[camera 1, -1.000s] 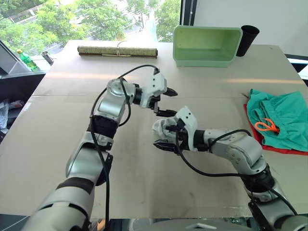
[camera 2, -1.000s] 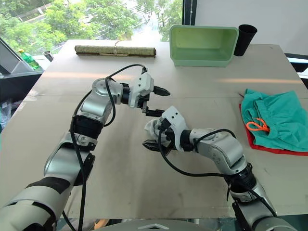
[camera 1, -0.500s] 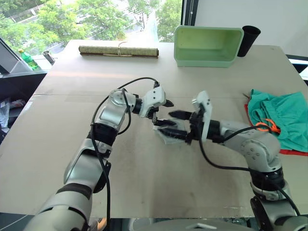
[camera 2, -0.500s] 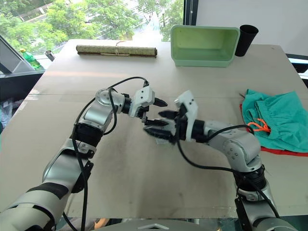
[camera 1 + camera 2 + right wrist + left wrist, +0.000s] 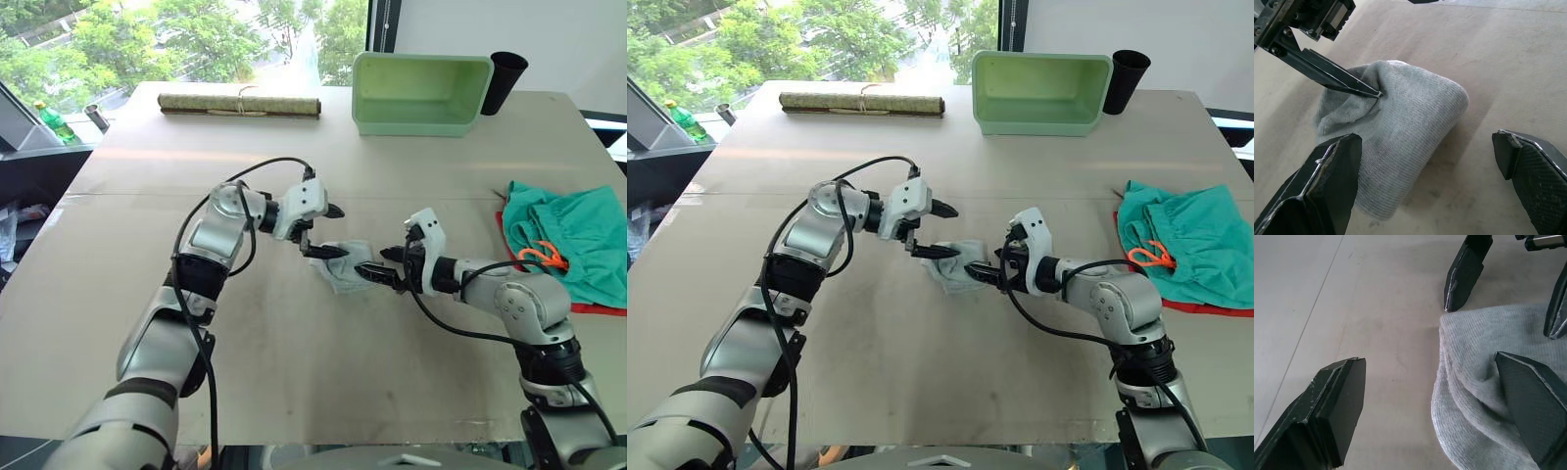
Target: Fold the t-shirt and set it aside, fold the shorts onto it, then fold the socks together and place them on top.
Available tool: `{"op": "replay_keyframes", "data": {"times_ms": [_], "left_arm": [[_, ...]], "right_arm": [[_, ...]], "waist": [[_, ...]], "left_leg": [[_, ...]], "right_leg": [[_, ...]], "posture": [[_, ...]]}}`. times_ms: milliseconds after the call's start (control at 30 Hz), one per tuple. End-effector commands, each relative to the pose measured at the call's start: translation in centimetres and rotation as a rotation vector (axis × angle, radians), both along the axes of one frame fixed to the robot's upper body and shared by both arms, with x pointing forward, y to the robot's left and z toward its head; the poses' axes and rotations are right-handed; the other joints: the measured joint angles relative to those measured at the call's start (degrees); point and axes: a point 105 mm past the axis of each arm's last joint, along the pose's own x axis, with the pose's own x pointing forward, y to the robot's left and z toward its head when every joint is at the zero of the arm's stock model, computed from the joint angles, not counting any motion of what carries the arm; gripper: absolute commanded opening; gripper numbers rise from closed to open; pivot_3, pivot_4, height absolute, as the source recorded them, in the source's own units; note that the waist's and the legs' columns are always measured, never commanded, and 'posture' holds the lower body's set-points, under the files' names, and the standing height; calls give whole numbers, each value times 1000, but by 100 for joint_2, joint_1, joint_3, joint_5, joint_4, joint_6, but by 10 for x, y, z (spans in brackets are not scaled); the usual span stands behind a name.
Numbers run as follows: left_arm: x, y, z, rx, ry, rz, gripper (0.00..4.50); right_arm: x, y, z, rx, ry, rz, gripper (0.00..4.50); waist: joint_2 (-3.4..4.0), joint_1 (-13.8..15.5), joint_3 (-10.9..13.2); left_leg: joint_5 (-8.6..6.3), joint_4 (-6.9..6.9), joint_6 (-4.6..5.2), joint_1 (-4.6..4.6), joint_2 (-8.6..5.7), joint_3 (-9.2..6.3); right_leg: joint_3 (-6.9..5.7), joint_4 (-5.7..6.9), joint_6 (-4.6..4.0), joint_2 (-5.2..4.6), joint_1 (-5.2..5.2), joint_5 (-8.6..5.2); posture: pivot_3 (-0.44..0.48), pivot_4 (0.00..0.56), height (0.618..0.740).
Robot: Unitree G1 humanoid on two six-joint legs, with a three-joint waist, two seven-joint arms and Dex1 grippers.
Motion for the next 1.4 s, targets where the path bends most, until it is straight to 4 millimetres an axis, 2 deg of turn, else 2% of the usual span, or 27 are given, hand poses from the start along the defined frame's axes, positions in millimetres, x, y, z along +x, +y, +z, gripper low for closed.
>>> {"op": "replay_keyframes", "data": {"times_ms": [33,200,233,267,300,433,533,633,767,933,1100,1267,1333,1400], "left_arm": [[-4,-1,7,-11,-27,-15,4500],[-4,-2,6,-17,-22,-11,4500],[-4,-2,5,-18,-21,-10,4500],[-4,-2,5,-19,-20,-9,4500],[-4,-2,5,-19,-19,-9,4500],[-4,-1,4,-22,-18,-3,4500],[-5,0,5,-24,-17,1,4500],[-2,3,10,-58,-43,24,4500],[-2,3,27,-126,-70,35,4500],[-12,0,55,-241,-83,17,4500],[-40,-10,74,-332,-36,-82,4500],[-66,-23,100,-426,-3,-197,4500],[-72,-28,110,-452,-8,-235,4500],[-78,-32,117,-463,-5,-262,4500]], "right_arm": [[-8,14,-1,60,57,41,4470],[-7,28,-2,97,93,44,4470],[-7,30,-3,95,98,44,3974],[-6,32,-4,94,104,43,3737],[-6,33,-5,92,107,44,3313],[-7,35,-5,98,114,49,1210],[-7,33,-3,113,117,43,22],[-4,25,3,134,107,16,22],[-4,6,19,148,68,-28,22],[-8,-40,41,93,-11,-133,22],[-12,-99,67,22,-88,-295,22],[-17,-170,89,-36,-121,-508,22],[-19,-210,98,-50,-128,-641,22],[-21,-239,103,-37,-124,-734,22]], "waist": [[0,-3,0],[0,-2,0],[0,-2,0],[0,-2,0],[0,-2,0],[1,-4,0],[0,-2,0],[1,-2,0],[1,10,0],[1,22,0],[2,13,1],[2,14,1],[4,35,2],[4,74,3]], "left_leg": [[0,0,0,0,0,0],[0,-1,0,0,2,0],[0,0,0,0,1,0],[0,0,0,0,1,0],[0,0,0,0,1,0],[0,-1,0,0,1,0],[0,-1,0,0,1,0],[0,-1,0,0,1,0],[0,-1,0,-3,1,-1],[0,0,0,-4,-2,-2],[0,-4,-1,-1,-2,-2],[0,-4,-1,0,-2,-2],[0,-4,-1,0,-3,-2],[0,-3,0,4,-9,-3]], "right_leg": [[0,0,0,0,0,0],[0,1,0,2,0,0],[0,1,0,2,0,0],[0,1,0,1,0,0],[0,1,0,1,0,0],[0,1,0,1,-1,0],[0,1,0,1,0,0],[0,1,0,1,0,0],[-1,0,0,-1,-1,0],[-4,-1,0,-10,1,0],[-1,0,0,-9,1,0],[3,0,0,-8,2,0],[7,0,1,-7,2,0],[17,-4,2,-9,10,0]], "posture": [[0,150,740],[0,150,740],[0,150,740],[0,150,740],[0,150,740],[0,150,740],[0,150,740],[0,150,740],[0,150,740],[0,150,740],[0,150,740],[0,150,740],[0,150,740],[0,150,740]]}}
